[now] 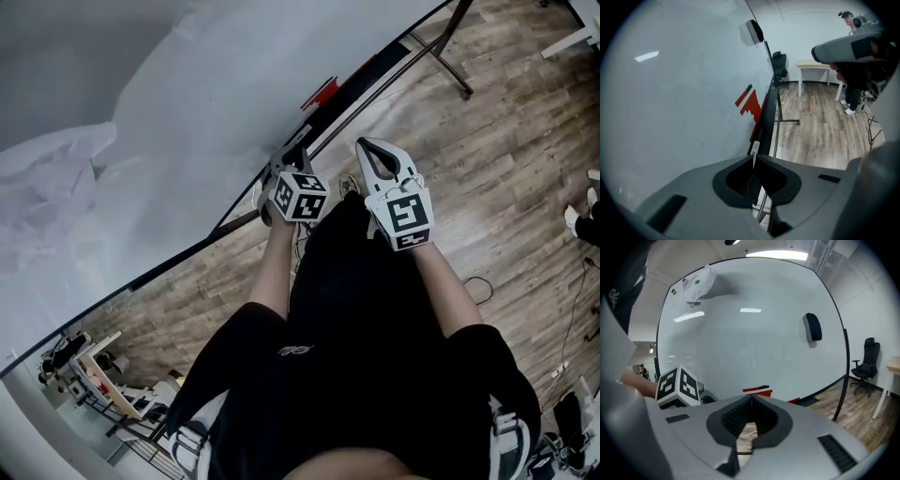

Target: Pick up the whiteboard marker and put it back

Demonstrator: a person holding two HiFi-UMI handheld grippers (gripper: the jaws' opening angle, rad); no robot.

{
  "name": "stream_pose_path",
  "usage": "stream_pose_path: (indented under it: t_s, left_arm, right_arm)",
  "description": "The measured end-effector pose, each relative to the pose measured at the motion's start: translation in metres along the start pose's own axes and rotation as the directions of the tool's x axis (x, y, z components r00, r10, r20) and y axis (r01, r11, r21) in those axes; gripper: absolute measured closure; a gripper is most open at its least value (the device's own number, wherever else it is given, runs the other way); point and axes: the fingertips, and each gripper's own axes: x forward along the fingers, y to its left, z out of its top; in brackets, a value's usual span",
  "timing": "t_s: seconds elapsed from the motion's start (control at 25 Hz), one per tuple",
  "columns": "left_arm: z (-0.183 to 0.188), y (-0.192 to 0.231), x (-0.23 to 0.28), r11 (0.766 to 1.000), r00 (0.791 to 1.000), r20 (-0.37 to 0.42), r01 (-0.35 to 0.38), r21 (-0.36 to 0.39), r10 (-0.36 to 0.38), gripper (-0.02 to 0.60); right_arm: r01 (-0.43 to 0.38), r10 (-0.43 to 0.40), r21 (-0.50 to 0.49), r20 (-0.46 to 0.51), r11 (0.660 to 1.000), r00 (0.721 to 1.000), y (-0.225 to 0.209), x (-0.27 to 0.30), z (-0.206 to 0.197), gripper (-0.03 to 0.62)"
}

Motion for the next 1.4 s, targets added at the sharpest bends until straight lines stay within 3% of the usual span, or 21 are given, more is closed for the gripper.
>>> stream_pose_path:
  t_s: [0.32,0.56,1.04,1.4]
  left_arm:
    - [-0.013,0.003,0.022,0.997,0.997,-0.078,-0.008,0.071,0.013,0.569]
    - [-0.023,-0.002,0.04,0.995,0.99,-0.139,0.015,0.097,-0.001,0.5]
    - [-0.023,0.002,0.052,0.985,0.985,-0.162,-0.025,0.17,0.053,0.508]
    - [-0.021,0.001,0.042,0.992,0.993,-0.118,-0.014,0.127,0.029,0.512]
  right_arm:
    - [0.023,-0.023,0.017,-0.014,1.0,1.0,-0.009,0.007,-0.004,0.591]
    - [0.029,-0.028,0.026,-0.02,0.999,0.999,-0.014,0.014,-0.01,0.591]
    - [0.049,-0.049,0.018,-0.034,0.999,0.998,-0.02,0.01,-0.012,0.591]
    - [0.049,-0.048,0.009,-0.037,0.999,0.998,-0.022,-0.003,-0.013,0.591]
